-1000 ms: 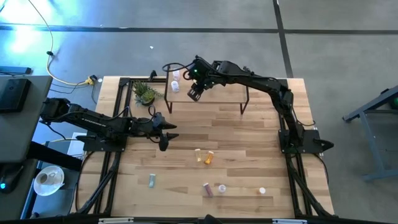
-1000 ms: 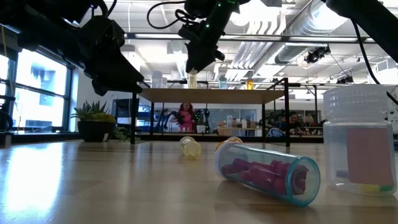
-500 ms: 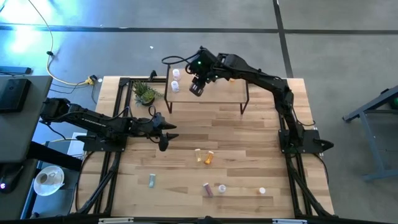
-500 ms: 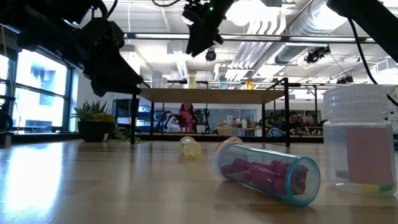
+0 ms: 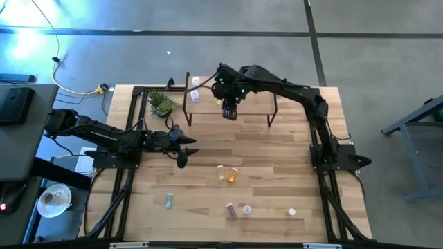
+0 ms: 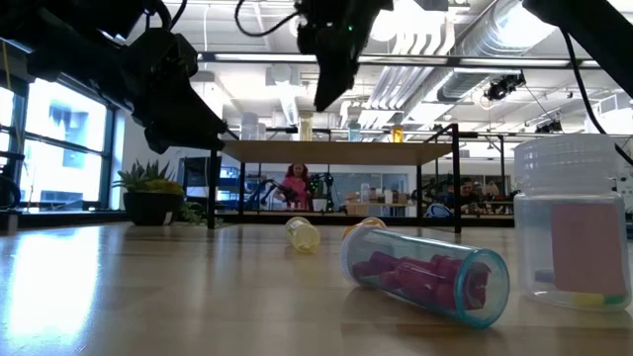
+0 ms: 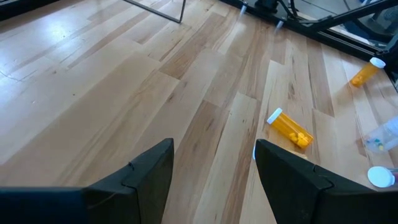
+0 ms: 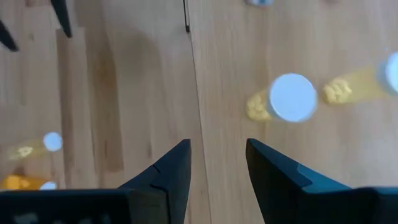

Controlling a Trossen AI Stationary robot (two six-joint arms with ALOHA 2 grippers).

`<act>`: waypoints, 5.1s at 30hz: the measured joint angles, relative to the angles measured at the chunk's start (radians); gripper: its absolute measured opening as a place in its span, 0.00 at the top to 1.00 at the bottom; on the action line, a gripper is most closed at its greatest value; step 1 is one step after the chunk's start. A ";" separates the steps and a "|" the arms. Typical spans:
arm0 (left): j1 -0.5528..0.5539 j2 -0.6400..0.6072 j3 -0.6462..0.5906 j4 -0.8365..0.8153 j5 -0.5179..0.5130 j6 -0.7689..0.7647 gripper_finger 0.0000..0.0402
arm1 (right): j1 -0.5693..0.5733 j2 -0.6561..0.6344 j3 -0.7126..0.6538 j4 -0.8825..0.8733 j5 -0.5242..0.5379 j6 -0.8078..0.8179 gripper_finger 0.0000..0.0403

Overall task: Pick and place medicine bottles onto shelf by color
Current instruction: Put the yellow pill bottle aligned with the other yellow pill bottle on the shelf, then put the blue pill bottle aligned with the other blue pill bottle on the shelf

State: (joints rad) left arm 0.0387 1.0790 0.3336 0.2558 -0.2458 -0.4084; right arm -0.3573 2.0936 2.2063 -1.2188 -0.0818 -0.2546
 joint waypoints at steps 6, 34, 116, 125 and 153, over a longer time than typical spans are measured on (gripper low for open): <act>0.000 0.000 0.000 0.000 0.000 0.000 0.46 | 0.000 0.001 -0.094 0.094 0.013 -0.016 0.64; 0.000 0.000 0.000 -0.001 0.000 0.010 0.46 | -0.002 0.001 -0.161 0.236 0.109 0.011 0.64; -0.703 0.311 0.323 -0.687 0.210 -1.354 0.46 | 0.063 -0.129 -0.160 0.065 0.097 -0.016 0.64; -0.703 0.392 0.322 -0.647 0.255 -1.384 0.46 | 0.063 -0.128 -0.160 0.067 0.097 -0.013 0.64; -0.596 0.442 0.324 -0.694 0.349 -1.021 0.82 | 0.063 -0.190 -0.160 -0.040 0.100 0.048 0.64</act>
State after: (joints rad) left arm -0.5573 1.5211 0.6573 -0.4377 0.1032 -1.4291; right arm -0.2947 1.9035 2.0464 -1.2586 0.0185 -0.2070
